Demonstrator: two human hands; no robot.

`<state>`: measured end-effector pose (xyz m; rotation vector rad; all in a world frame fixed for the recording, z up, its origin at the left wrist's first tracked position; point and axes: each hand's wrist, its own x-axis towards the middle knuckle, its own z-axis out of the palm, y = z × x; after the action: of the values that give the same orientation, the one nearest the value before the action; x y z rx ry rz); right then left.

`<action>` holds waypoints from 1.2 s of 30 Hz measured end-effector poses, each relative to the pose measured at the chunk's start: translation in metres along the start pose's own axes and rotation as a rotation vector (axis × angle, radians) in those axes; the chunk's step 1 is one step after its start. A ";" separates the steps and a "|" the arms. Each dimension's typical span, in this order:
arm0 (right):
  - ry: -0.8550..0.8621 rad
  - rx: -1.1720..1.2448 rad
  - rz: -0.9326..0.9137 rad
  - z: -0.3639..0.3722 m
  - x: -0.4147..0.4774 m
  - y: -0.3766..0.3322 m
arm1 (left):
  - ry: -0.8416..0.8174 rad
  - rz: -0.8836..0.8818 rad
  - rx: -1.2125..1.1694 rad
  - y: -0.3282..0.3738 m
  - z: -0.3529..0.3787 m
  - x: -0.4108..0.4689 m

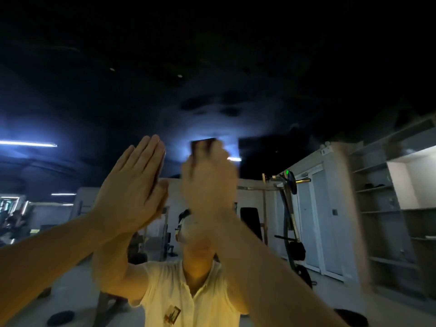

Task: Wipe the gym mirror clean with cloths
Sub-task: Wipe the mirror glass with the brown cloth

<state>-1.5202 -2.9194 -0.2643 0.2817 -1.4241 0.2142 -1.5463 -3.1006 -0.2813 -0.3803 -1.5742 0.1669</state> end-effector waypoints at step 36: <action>0.049 -0.164 0.302 -0.012 0.064 0.058 | -0.022 -0.020 0.068 0.006 0.002 -0.003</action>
<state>-1.5183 -2.8623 -0.1990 -0.0749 -1.4227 0.3465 -1.5473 -3.0958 -0.2864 -0.3102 -1.5887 0.2094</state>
